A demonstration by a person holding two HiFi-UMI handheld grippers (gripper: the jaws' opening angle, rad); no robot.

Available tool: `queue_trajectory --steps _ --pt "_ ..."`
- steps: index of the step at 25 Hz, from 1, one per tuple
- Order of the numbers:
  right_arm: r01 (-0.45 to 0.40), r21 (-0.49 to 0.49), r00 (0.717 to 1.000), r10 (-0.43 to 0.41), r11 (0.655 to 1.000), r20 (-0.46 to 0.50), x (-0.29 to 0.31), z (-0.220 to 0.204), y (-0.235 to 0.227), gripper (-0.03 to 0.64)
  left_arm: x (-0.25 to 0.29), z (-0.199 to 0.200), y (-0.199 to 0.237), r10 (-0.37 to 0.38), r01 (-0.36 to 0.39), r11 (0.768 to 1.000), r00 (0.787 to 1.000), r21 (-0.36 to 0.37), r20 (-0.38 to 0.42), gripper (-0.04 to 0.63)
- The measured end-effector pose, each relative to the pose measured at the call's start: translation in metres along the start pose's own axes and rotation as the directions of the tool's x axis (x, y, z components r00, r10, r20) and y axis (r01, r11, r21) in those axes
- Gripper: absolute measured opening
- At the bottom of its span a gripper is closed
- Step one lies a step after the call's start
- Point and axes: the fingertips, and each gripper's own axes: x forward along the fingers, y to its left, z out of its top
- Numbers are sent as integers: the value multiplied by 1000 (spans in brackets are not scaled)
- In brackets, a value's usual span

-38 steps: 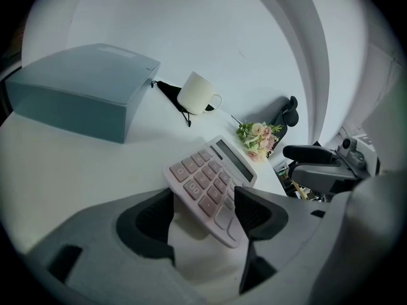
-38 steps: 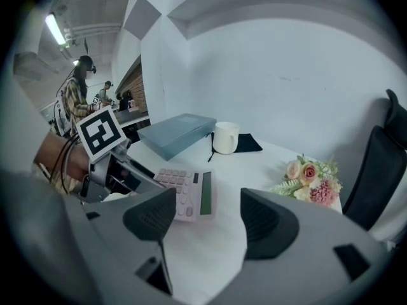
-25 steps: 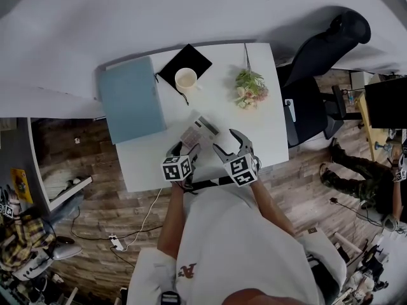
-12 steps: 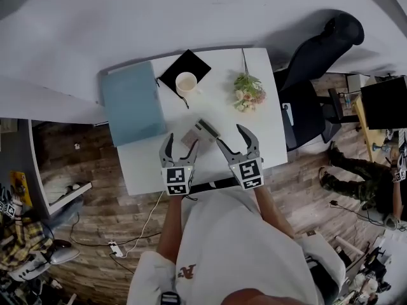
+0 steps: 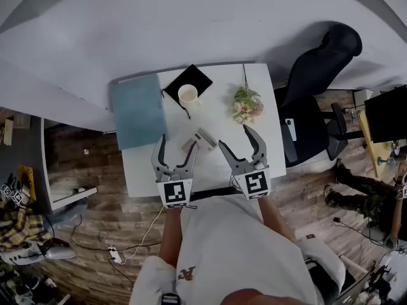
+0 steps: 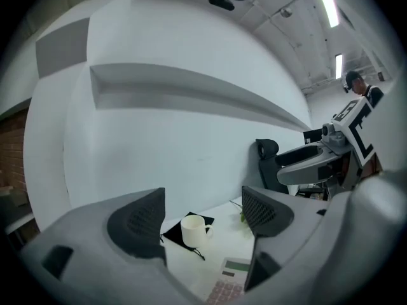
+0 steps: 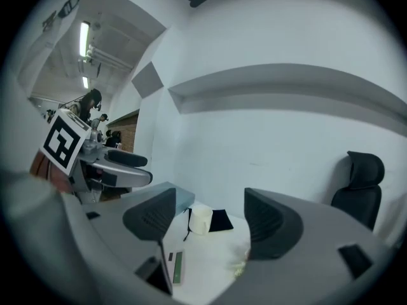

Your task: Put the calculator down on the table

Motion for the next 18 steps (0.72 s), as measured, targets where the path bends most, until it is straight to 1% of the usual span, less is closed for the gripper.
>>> queue_trajectory --steps 3,6,9,13,18 --pt "0 -14 999 1 1000 36 -14 17 -5 328 -8 30 -7 32 -31 999 999 -11 36 387" --pt "-5 -22 997 7 1000 80 -25 26 -4 331 -20 43 -14 52 -53 999 997 11 51 387" --pt "-23 -10 995 24 1000 101 -35 28 2 331 -32 46 -21 70 -71 997 996 29 51 385" --pt "-48 -4 993 48 999 106 -48 25 6 331 -47 44 -31 91 -92 995 995 33 36 383" --pt "-51 16 992 49 999 115 -63 22 6 331 -60 45 -42 103 -104 994 994 45 34 380"
